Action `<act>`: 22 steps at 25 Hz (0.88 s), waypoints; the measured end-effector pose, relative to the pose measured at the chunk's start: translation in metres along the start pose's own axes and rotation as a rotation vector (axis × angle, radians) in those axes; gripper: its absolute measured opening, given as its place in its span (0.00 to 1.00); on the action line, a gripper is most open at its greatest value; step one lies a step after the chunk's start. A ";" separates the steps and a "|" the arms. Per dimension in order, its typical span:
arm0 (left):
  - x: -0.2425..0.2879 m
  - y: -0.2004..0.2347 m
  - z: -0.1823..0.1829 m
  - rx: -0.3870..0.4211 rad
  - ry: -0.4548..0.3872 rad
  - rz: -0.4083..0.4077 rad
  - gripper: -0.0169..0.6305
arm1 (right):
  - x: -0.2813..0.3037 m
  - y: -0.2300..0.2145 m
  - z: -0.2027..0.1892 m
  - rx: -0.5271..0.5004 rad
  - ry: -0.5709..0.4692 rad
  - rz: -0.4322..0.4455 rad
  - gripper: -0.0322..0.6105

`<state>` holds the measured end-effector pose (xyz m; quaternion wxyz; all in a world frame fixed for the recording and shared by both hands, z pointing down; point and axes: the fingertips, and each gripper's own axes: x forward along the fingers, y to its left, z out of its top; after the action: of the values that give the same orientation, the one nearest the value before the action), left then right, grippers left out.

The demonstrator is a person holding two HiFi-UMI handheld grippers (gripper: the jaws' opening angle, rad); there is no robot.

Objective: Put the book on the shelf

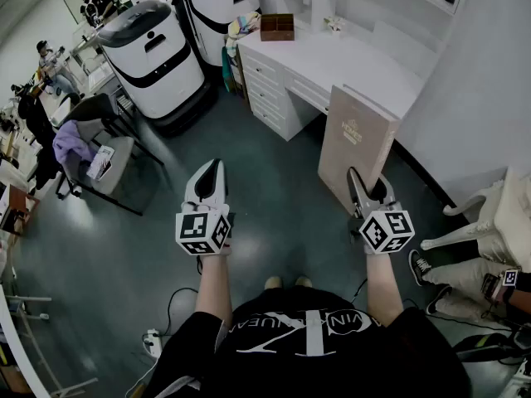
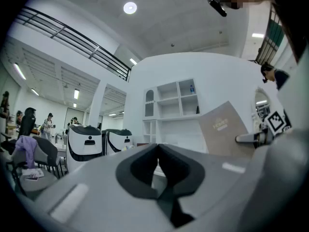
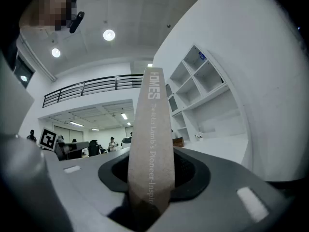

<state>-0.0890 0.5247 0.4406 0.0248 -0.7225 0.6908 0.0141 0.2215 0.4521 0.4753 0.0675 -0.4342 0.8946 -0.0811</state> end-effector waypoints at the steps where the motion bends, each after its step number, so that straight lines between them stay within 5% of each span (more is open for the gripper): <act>1: 0.000 0.001 0.000 0.000 -0.001 0.001 0.03 | 0.000 0.000 0.000 0.000 0.001 0.000 0.32; 22: 0.012 -0.028 -0.015 -0.003 0.022 0.011 0.03 | 0.002 -0.028 -0.012 0.016 0.023 0.036 0.32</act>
<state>-0.0607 0.5128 0.4557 0.0162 -0.7186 0.6952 0.0073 0.2390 0.4343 0.4927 0.0621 -0.4167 0.9022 -0.0919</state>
